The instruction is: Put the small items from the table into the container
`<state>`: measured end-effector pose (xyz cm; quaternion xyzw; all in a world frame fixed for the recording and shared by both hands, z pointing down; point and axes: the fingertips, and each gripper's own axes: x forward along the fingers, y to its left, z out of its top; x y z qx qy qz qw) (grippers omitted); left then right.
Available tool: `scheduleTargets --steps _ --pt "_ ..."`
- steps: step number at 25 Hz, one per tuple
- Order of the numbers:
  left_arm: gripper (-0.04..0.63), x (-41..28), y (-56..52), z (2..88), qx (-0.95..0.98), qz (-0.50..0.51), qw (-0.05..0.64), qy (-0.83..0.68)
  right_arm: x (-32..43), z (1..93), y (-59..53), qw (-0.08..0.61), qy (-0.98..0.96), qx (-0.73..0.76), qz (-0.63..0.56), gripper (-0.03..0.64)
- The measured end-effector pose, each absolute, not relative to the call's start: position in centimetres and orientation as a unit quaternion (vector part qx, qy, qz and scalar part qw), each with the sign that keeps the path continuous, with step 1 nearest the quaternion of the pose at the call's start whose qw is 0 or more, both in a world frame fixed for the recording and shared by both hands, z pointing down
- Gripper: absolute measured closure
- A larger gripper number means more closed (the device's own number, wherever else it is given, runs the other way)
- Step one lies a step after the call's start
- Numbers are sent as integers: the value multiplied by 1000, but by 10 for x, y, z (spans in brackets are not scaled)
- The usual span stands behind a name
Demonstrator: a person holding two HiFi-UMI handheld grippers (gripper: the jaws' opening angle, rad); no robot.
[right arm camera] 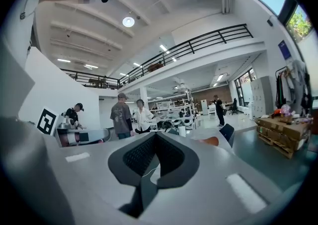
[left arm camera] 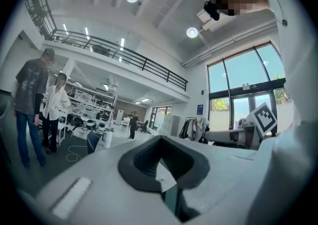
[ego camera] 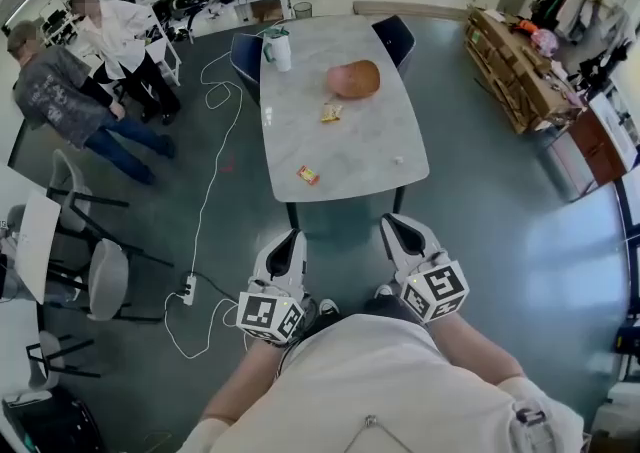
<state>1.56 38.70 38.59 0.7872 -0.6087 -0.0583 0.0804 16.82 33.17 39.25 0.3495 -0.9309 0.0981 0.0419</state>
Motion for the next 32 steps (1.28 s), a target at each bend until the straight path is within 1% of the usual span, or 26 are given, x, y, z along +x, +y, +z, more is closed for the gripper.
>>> scheduleTargets --steps 3,7,12,18,23,28,32 --pt "592 6 383 392 787 -61 83 -609 167 401 325 38 -922 367 117 588" --pt "592 1 376 402 794 -61 91 -599 162 411 323 15 -913 381 142 589" --pt "592 0 361 406 810 -64 98 -575 139 413 327 37 -917 386 94 588" --pt "592 0 330 424 825 -60 113 -550 141 436 305 73 -907 403 102 588" --pt "592 5 269 431 825 -61 116 -550 158 442 238 72 -901 417 93 589" --pt "592 1 190 438 809 -59 140 -568 171 446 133 56 -900 418 109 588" --pt "592 1 117 433 791 -58 146 -591 172 445 46 64 -911 388 124 588"
